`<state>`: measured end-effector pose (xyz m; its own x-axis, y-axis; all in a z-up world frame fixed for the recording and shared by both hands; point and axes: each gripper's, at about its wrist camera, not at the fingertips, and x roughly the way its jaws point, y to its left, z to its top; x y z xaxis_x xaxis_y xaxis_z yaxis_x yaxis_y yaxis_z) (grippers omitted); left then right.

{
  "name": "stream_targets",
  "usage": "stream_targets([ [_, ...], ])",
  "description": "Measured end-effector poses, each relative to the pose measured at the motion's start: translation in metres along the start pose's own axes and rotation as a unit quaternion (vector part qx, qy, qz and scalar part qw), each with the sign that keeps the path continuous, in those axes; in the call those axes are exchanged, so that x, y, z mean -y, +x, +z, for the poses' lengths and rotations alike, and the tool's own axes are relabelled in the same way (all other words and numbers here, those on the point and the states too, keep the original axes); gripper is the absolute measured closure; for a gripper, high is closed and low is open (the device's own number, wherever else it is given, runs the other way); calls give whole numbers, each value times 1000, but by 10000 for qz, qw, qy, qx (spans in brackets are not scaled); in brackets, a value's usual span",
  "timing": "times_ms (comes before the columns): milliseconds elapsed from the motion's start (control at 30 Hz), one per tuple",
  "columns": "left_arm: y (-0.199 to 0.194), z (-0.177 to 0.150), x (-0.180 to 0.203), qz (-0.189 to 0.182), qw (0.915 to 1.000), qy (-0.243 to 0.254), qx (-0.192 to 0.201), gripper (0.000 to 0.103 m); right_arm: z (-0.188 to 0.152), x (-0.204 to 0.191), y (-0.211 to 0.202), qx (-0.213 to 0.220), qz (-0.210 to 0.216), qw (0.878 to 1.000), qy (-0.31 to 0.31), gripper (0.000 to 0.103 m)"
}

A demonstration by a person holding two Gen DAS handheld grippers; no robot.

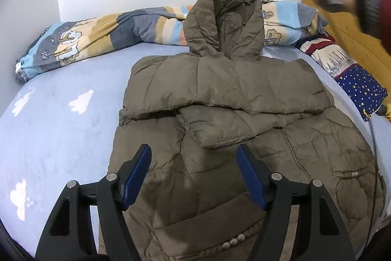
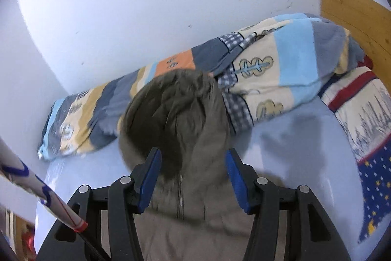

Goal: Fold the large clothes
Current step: 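Reach the right tool to the olive jacket hood, then close the right tool on the hood and lift it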

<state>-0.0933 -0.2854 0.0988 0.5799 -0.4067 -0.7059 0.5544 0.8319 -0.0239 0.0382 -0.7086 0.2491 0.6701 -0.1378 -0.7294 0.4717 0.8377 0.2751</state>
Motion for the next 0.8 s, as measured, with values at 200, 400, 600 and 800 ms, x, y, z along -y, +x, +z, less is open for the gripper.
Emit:
stream_targets([
  [200,1,-2,-13,75,9998,-158,40,32,35,6,76,150,-511,9984,-177,44],
  [400,13,-3,-26,80,9989,-437,-123,32,53,14,135,286,-1024,9942,-155,45],
  [600,6,-2,-20,75,9994,-320,-64,32,34,20,132,474,-946,9943,-112,94],
  [800,-12,6,-7,66,9998,-164,136,32,-1,15,47,633,-456,9969,-102,94],
])
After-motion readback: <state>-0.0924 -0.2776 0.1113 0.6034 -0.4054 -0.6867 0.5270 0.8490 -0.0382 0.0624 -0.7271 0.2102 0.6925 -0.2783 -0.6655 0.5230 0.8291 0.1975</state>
